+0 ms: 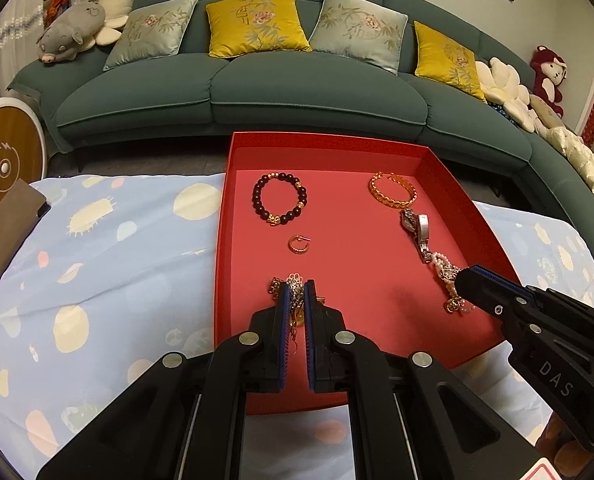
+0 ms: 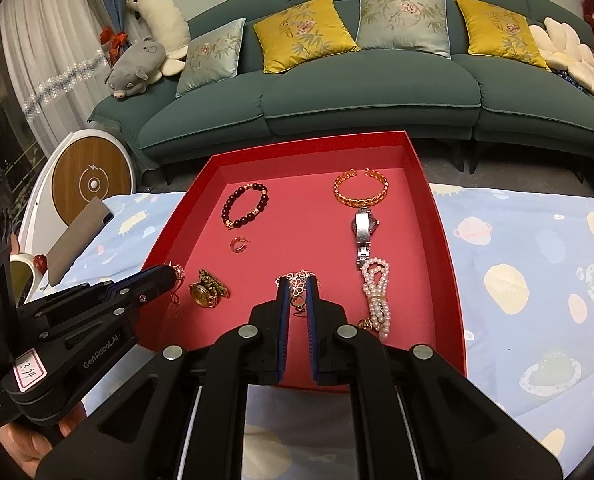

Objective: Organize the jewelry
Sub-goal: 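Open the right tool to drop the flower pendant while the left tool releases the silver chain, then lower the right tool onto the gold hoop earring and close around it, then close the left tool on the silver ring while the right tool holds the gold hoop earring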

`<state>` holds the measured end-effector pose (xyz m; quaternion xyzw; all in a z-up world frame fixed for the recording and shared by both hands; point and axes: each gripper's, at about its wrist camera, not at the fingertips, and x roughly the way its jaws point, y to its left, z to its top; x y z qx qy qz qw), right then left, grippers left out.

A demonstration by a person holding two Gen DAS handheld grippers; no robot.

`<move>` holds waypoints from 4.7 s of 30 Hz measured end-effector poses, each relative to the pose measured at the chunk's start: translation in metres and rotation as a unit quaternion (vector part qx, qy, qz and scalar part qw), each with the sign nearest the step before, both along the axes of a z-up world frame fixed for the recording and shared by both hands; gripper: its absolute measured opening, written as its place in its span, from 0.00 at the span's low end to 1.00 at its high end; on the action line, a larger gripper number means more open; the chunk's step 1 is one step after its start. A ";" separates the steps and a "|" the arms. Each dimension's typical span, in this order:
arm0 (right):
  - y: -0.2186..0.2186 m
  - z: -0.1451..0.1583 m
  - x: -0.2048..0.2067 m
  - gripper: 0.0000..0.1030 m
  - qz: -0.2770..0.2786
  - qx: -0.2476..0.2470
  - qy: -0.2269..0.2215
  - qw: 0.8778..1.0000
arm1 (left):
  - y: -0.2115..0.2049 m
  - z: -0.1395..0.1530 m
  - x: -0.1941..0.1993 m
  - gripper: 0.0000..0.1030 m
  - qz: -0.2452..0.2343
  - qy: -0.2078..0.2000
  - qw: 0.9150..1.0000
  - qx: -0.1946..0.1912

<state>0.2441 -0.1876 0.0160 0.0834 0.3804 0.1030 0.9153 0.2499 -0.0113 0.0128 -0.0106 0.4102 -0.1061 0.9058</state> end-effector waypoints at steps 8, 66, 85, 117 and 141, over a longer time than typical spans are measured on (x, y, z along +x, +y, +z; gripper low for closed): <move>-0.004 -0.005 0.004 0.07 -0.002 0.003 0.004 1.000 | -0.003 -0.008 0.005 0.05 -0.002 0.005 1.000 0.005; -0.013 -0.049 -0.168 0.43 -0.007 -0.081 0.067 0.994 | 0.057 0.030 -0.142 0.24 0.006 0.012 0.998 -0.068; -0.005 -0.050 -0.161 0.16 0.010 -0.094 0.056 0.994 | 0.028 0.014 -0.138 0.24 -0.024 0.036 0.998 -0.051; -0.070 -0.025 -0.167 0.16 -0.052 -0.057 0.052 0.996 | -0.105 -0.045 -0.114 0.30 -0.127 0.055 0.990 0.038; -0.066 -0.020 -0.163 0.16 -0.049 -0.052 0.049 0.996 | -0.120 -0.041 -0.121 0.05 -0.160 0.020 0.985 0.056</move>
